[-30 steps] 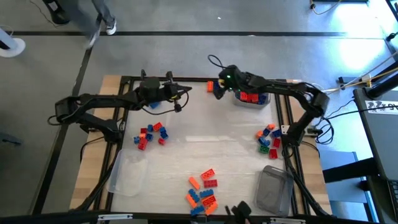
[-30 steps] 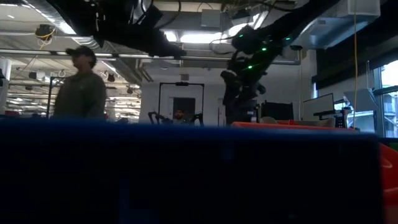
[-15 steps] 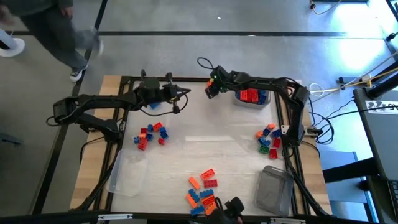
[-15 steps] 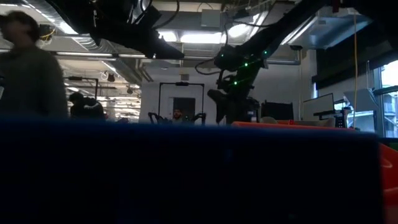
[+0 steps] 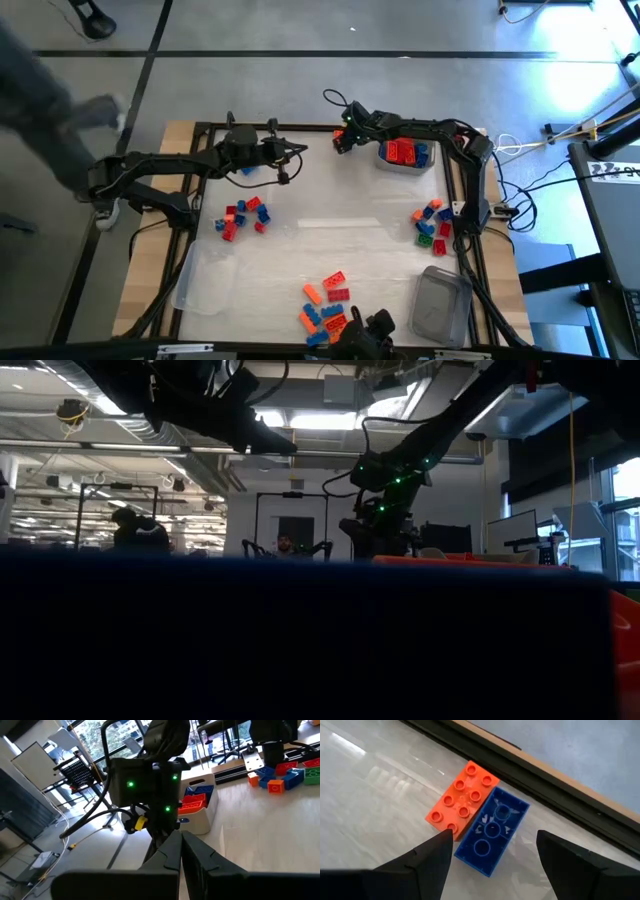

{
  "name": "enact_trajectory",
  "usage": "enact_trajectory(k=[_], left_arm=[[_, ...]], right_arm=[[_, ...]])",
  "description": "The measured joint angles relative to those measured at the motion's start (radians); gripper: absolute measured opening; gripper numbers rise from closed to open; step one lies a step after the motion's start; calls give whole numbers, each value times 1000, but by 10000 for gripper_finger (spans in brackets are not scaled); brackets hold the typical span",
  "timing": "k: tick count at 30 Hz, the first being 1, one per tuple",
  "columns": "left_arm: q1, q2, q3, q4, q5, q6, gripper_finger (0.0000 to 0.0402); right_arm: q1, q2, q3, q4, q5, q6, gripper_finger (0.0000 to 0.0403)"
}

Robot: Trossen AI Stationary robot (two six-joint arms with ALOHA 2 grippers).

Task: Sort blocks by size
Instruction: Put the blue game piece into the gray bin

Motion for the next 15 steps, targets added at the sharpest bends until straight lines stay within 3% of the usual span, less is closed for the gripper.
enact_trajectory(k=[15], left_arm=[[0,0,0,1,0,0,0]], right_arm=[[-12,55,2,34,-29,-10,285]])
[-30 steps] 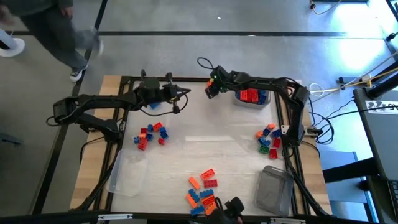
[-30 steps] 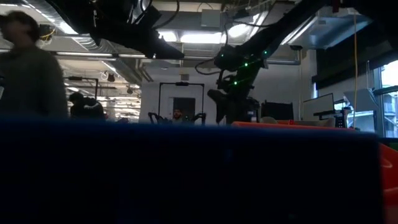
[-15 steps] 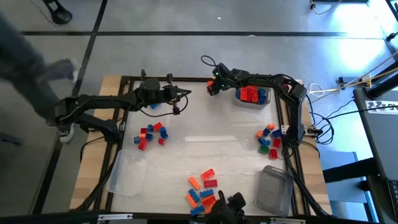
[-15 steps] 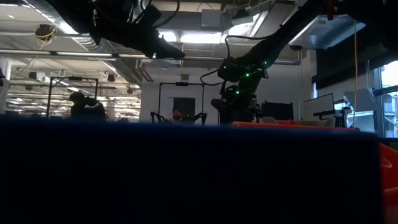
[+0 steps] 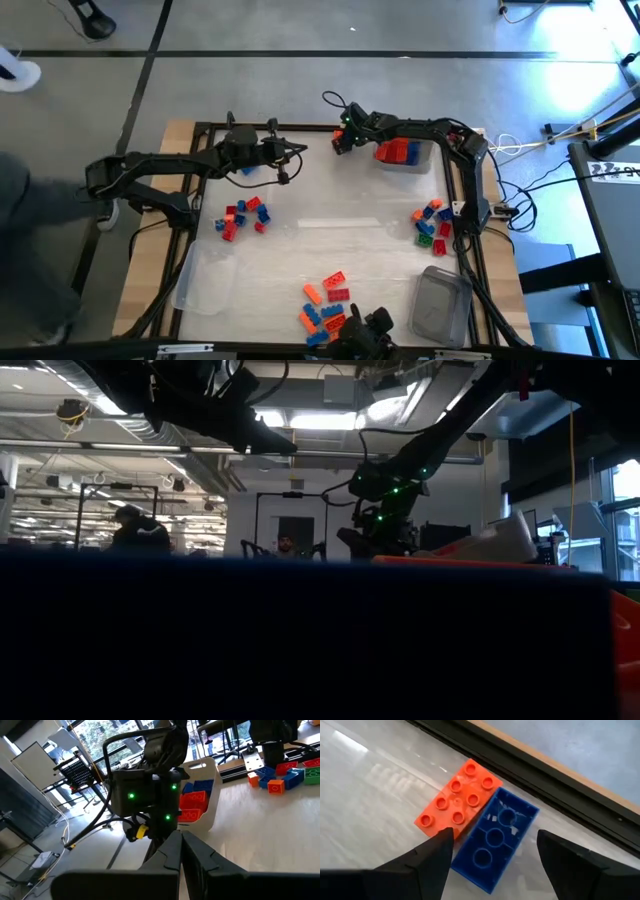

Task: Sort blocks by size
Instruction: Put the blue game piece into the gray bin

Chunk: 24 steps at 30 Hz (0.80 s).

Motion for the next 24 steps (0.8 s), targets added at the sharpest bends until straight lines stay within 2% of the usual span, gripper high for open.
enact_trajectory(k=[24], left_arm=[[0,0,0,-1,0,0,0]], right_arm=[[1,-3,19,-31,28,-25,285]])
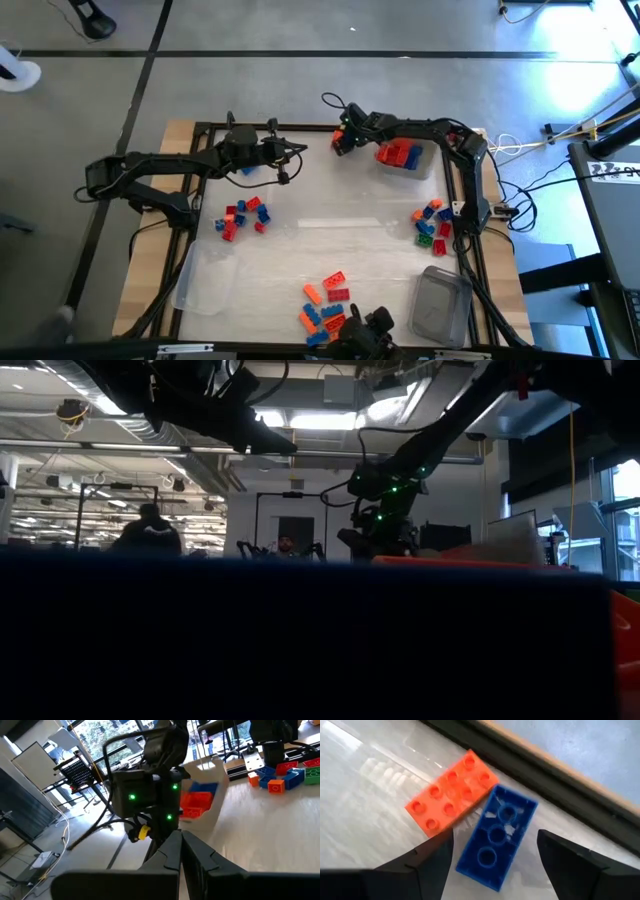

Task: Sort blocks by size
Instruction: Put the blue game piece into the gray bin

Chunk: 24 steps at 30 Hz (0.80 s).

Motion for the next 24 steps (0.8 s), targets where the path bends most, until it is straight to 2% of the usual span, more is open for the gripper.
enact_trajectory(k=[11,24], left_arm=[[0,0,0,-11,0,0,0],[0,0,0,-9,0,-5,0]], right_arm=[[1,-11,75,-122,16,-7,285],[0,-6,20,-68,20,38,285]])
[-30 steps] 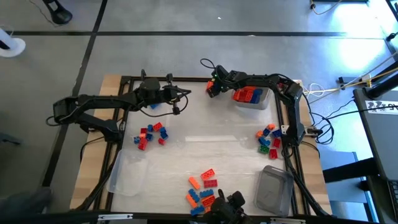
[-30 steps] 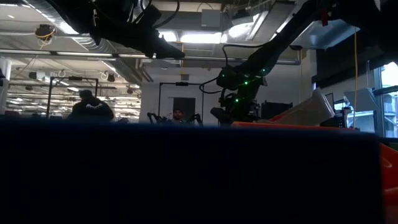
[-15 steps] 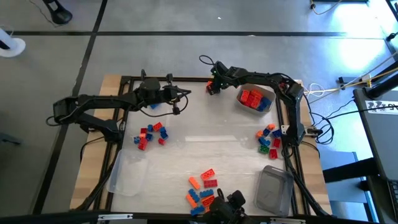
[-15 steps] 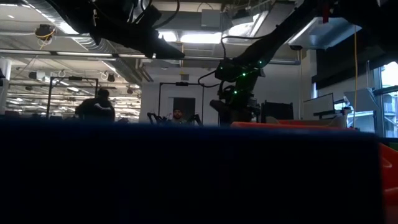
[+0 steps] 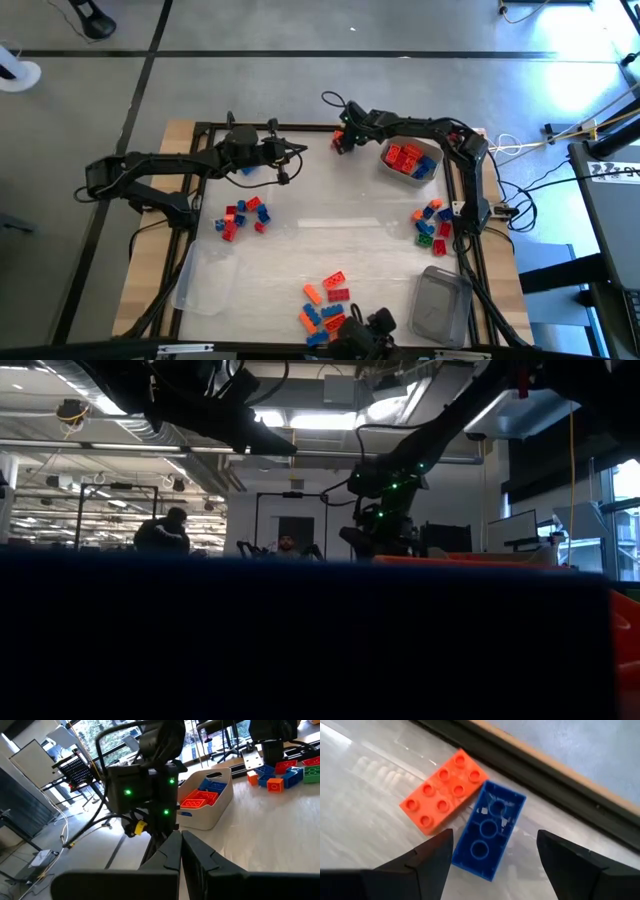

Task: Sort blocks by size
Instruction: Put the blue game piece into the gray bin

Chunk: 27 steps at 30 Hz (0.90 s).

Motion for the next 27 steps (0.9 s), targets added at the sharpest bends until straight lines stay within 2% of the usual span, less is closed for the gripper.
enact_trajectory(k=[12,16,27], left_arm=[[0,0,0,1,0,4,0],[0,0,0,1,0,5,0],[0,0,0,1,0,5,0]], right_arm=[[0,2,-49,69,-20,-16,279],[0,9,-49,94,-53,-20,250],[0,25,-49,87,-52,-60,146]])
